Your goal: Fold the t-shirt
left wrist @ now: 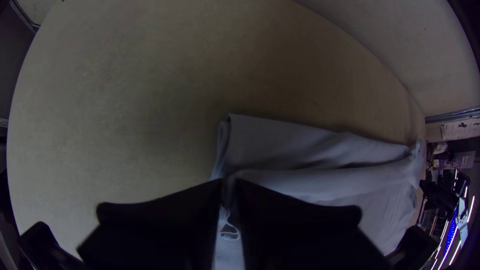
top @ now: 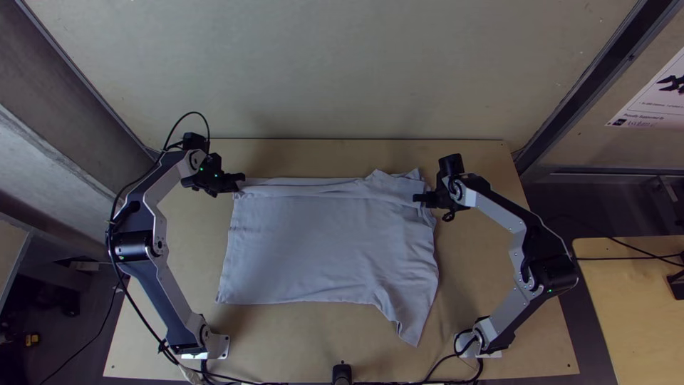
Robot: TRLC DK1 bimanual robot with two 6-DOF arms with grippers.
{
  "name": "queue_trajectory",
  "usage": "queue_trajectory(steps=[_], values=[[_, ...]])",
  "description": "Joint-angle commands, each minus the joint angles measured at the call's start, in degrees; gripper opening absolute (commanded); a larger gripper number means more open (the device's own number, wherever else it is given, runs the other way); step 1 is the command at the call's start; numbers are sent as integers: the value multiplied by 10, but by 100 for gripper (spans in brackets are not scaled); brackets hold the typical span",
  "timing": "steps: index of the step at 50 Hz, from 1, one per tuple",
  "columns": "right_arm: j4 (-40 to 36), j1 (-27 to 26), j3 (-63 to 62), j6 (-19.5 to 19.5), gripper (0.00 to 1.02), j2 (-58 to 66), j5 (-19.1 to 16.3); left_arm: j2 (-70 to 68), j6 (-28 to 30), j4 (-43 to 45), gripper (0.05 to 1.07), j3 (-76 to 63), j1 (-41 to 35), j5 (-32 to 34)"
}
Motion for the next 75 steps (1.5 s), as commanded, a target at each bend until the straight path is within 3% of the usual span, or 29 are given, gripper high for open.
queue_trajectory(steps=[1, 5, 13, 19, 34, 45, 59, 75], values=[[-7, -17, -8, 3, 99, -20, 11, -32, 1, -25, 95, -4, 0, 3], [-10, -25, -4, 4, 99, -53, 11, -43, 7, -47, 101, 12, -2, 2], [-24, -36, 11, 3, 99, -122, 11, -93, 6, -54, 102, 24, -4, 3], [-76, -37, 40, 4, 99, -159, 11, -136, 17, -78, 101, 20, -13, 3], [-234, -31, 117, 12, 99, -206, 10, -220, 67, -259, 102, 7, -35, -19], [-282, -3, 112, 12, 99, -240, 4, -311, 100, -357, 102, -103, -36, -20], [-341, 47, 92, 15, 98, -258, -7, -449, 138, -385, 102, -269, -55, -94], [-355, 89, 59, 47, 95, -265, -38, -492, 143, -396, 102, -393, -98, -138]])
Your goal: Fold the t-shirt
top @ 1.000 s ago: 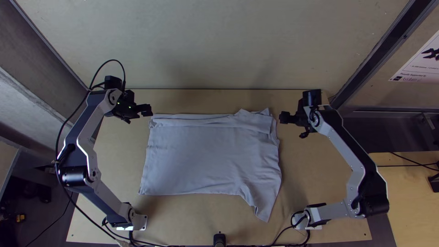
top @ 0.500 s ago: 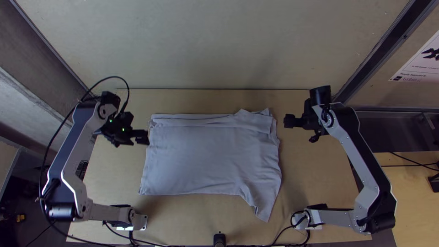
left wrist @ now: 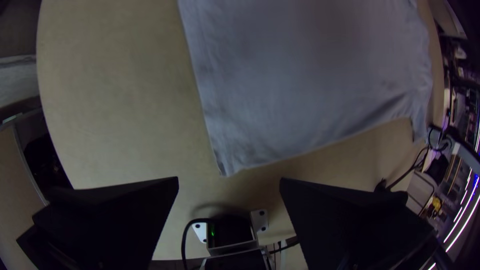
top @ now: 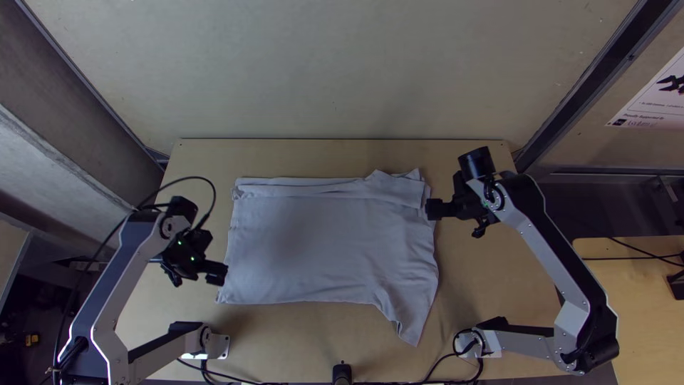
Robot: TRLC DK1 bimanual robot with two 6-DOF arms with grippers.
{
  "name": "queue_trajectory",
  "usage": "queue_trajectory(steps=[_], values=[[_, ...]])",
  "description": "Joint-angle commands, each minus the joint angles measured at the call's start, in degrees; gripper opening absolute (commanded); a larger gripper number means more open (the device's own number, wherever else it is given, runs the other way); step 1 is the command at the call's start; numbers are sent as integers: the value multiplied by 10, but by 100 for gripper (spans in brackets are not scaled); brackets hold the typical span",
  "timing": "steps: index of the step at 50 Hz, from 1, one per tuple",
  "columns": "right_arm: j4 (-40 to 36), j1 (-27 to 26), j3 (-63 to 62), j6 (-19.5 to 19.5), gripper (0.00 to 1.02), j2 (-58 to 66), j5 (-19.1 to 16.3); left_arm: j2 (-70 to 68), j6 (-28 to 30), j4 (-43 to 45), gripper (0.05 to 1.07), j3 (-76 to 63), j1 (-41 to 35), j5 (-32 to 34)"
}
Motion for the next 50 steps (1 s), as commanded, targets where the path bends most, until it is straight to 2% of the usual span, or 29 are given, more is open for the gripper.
queue_trajectory(steps=[1, 7, 27, 32, 37, 43, 44, 45, 48, 50], values=[[-9, 12, -20, 20, 95, -18, -11, -12, 7, -9, 102, -46, -30, -29], [-10, 21, -35, 32, 95, -25, -17, -3, -3, 8, 102, -80, -48, -41], [-9, 24, -121, 35, 95, -62, -20, 101, -24, 82, 101, -116, -84, -43], [-10, 24, -141, 36, 95, -73, -23, 135, -26, 111, 86, -125, -87, -45], [-30, 25, -154, 92, 95, -89, -26, 153, -26, 122, 79, -132, -98, -50], [-53, 26, -171, 106, 95, -95, -34, 168, -21, 124, 78, -147, -114, -53], [-54, 26, -174, 107, 95, -94, -33, 169, -19, 128, 76, -148, -115, -55], [-56, 26, -178, 110, 95, -93, -34, 170, -18, 128, 68, -148, -117, -55], [-63, 26, -188, 117, 95, -92, -35, 167, -16, 132, 35, -146, -123, -56], [-63, 31, -196, 122, 95, -92, -37, 164, -6, 148, 17, -144, -126, -56]])
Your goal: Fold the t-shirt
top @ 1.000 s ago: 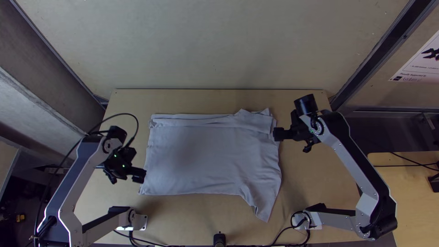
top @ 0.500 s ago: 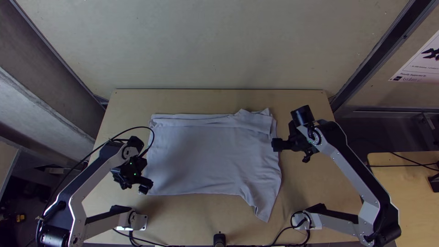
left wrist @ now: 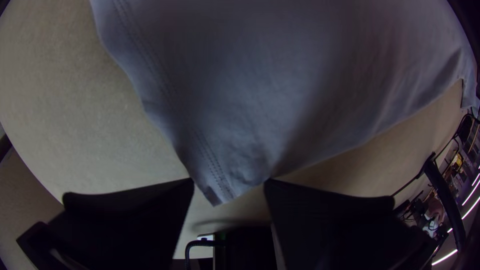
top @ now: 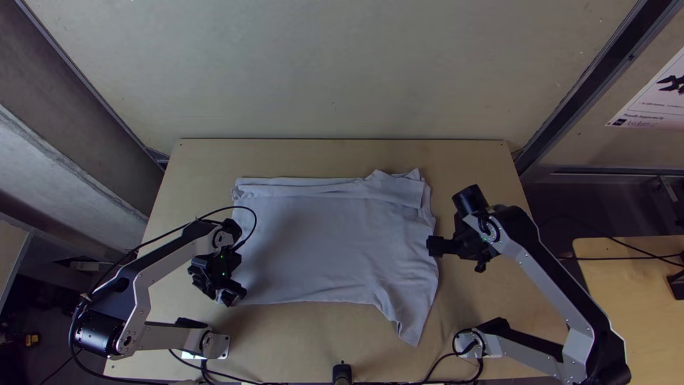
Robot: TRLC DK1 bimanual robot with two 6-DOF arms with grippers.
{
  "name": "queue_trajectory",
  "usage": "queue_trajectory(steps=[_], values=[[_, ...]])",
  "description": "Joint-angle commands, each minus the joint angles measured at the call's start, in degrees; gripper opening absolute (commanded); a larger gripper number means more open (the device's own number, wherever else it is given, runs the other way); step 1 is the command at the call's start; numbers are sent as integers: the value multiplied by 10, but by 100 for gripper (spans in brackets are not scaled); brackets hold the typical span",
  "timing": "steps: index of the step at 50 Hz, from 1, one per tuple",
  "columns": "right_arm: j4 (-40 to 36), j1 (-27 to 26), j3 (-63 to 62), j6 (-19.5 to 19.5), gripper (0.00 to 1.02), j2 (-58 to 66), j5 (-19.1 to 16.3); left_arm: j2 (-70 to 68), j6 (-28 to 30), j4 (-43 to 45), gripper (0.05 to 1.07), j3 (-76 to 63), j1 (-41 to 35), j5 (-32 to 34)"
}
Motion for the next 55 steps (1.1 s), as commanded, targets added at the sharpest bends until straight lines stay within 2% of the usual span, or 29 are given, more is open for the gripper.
queue_trajectory(steps=[1, 21, 26, 30, 39, 43, 47, 55], values=[[-16, 12, -27, 26, 95, -4, -8, 4, 28, 29, 8, -18, -9, 4], [-55, 103, -95, 33, 95, 78, -54, -1, 46, 12, 8, 18, 22, 29], [-54, 119, -110, 32, 95, 103, -87, -3, 48, 10, 8, 23, 23, 31], [-36, 128, -129, 28, 96, 127, -112, -4, 49, 9, 8, 25, 23, 32], [18, 138, -151, 24, 95, 173, -122, -5, 51, 10, 8, 23, 27, 39], [29, 138, -156, 24, 83, 188, -133, -5, 54, 12, 8, 23, 32, 39], [52, 143, -166, 26, 66, 196, -137, -5, 60, 14, 8, 23, 40, 39], [104, 160, -173, 26, 12, 170, -122, -4, 66, 14, 8, 23, 49, 39]])
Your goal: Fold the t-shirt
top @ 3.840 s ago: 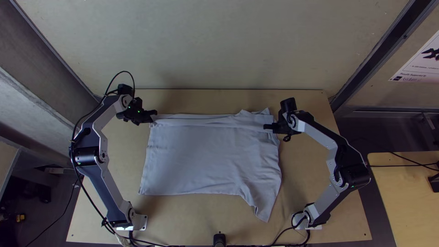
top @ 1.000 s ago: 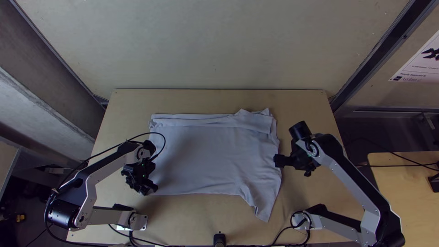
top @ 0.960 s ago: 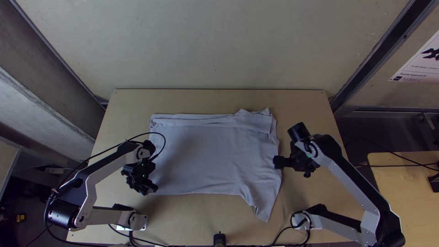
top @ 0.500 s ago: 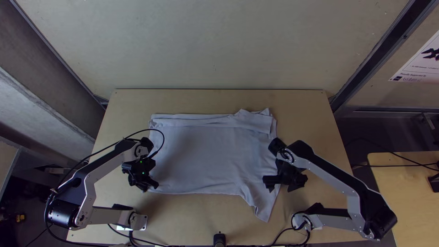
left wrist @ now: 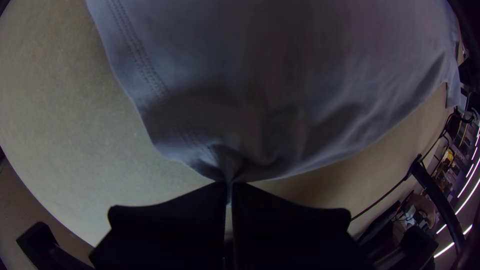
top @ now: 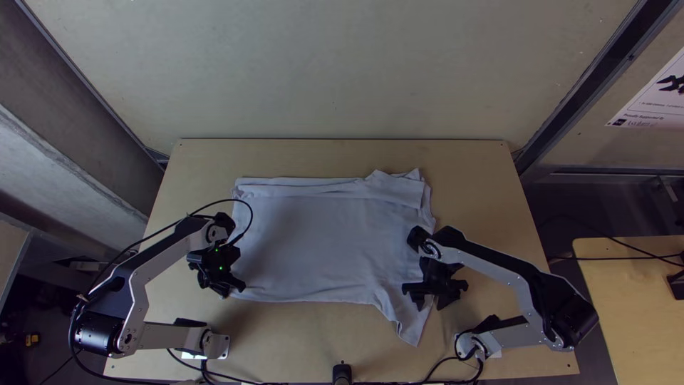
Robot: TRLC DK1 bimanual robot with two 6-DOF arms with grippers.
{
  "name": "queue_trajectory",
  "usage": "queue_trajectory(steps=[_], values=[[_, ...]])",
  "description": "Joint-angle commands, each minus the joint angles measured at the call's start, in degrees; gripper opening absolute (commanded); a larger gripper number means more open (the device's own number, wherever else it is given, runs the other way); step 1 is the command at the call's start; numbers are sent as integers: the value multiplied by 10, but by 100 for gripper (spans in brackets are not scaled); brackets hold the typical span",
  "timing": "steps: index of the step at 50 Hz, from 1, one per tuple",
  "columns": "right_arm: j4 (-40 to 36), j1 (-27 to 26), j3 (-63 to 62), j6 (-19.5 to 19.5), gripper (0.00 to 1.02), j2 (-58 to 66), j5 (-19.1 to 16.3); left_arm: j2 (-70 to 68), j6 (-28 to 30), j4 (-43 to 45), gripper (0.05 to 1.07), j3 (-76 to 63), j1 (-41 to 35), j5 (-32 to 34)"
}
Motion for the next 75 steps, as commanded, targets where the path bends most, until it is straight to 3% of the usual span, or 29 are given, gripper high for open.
queue_trajectory(steps=[1, 13, 22, 36, 43, 57, 75], values=[[71, 15, -24, 3, 5, -18, 10, -4, 16, -2, 8, 3, 6, 4], [64, -8, 16, 4, 3, -81, 18, -9, 18, -5, 8, 12, 15, 5], [29, -31, 51, -2, 3, -121, 49, -18, 14, -5, 8, 26, 21, 8], [-13, -110, 68, -61, 3, -153, 90, -48, 47, -4, 8, 65, 78, 24], [-13, -159, 73, -84, 3, -151, 92, -52, 63, -1, 8, 92, 118, 53], [-12, -180, 175, -89, 3, -100, 97, -38, 30, -1, 8, 175, 109, 85], [-12, -206, 327, -116, 3, 24, 111, 44, 30, 7, 8, 295, 107, 84]])
